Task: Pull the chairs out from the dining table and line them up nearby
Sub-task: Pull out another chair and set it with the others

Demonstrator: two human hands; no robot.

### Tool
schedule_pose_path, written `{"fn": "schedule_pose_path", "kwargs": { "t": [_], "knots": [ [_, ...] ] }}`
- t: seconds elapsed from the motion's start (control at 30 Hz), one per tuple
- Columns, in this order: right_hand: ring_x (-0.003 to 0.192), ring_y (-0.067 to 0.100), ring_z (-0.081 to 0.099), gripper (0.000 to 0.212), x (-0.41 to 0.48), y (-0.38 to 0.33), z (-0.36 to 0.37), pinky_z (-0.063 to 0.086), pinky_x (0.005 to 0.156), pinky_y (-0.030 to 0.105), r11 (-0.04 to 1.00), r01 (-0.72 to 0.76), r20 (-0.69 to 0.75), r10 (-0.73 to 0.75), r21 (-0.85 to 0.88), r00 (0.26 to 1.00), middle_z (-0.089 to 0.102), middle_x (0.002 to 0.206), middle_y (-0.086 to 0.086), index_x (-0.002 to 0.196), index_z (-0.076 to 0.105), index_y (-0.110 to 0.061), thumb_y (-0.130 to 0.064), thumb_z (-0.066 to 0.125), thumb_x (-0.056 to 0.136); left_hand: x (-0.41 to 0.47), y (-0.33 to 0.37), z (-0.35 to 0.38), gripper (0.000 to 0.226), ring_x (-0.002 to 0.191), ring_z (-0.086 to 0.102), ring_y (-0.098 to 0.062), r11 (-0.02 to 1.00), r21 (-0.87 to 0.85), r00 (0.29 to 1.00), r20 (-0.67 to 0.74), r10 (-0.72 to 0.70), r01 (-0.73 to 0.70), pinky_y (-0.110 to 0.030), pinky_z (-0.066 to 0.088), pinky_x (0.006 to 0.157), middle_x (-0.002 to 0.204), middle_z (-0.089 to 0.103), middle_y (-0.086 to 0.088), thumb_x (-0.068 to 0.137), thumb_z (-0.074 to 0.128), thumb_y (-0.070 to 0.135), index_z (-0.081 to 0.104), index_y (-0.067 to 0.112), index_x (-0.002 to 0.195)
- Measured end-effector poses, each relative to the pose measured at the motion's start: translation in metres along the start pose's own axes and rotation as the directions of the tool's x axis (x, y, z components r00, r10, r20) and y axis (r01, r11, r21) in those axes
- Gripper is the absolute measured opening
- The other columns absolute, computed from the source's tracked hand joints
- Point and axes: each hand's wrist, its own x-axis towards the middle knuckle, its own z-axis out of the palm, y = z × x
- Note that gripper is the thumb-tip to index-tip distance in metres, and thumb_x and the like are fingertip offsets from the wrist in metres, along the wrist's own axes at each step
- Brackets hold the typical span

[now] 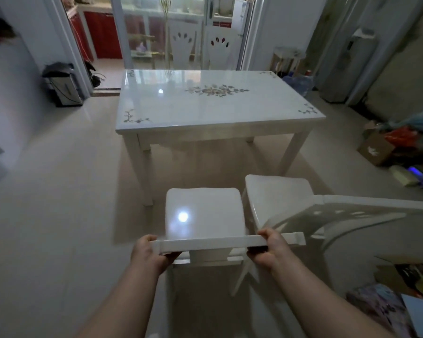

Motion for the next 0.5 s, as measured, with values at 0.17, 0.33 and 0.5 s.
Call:
{"fn": "schedule_pose_path", "kwargs": {
  "t": [0.17,0.33,0.5],
  "knots": [
    [0.055,0.018,0.036,0.018,-0.001,0.003,-0.010,0.031,0.054,0.026,0.998,0.027,0.041,-0.024,-0.060,0.999,0.043,0.066,0.007,0.069,0.046,-0.010,-0.013,0.055,0.084,-0.007,-0.005,-0.001,0.045,0.107,0.052,-0.038,0.997,-0.022,0.997,-0.001,0.080,-0.080,-0.054,0.050,0.078,0.135,0.045,-0.021,0.092,0.044,0.021,0.039,0.003,0.133],
    [0.055,0.016,0.029,0.022,-0.009,0.003,-0.020,0.031,0.058,0.027,0.984,0.062,0.071,-0.051,-0.168,0.996,0.040,0.068,0.007,0.070,0.050,-0.012,-0.023,0.060,0.086,-0.023,-0.018,-0.002,0.048,0.111,0.052,-0.034,0.992,-0.088,0.994,0.043,0.097,-0.093,-0.049,0.049,0.092,0.134,0.047,-0.018,0.093,0.053,0.035,0.040,0.007,0.130],
    [0.063,0.022,0.039,0.022,-0.018,0.004,-0.034,0.040,0.070,0.036,0.989,0.050,0.098,-0.037,-0.136,0.995,0.038,0.081,0.011,0.087,0.050,-0.007,-0.027,0.061,0.085,-0.043,-0.042,-0.002,0.064,0.126,0.047,-0.033,1.000,0.002,0.989,0.150,0.015,-0.015,-0.047,0.037,0.104,0.138,0.045,-0.018,0.086,0.058,0.041,0.040,0.007,0.137]
  ]
}}
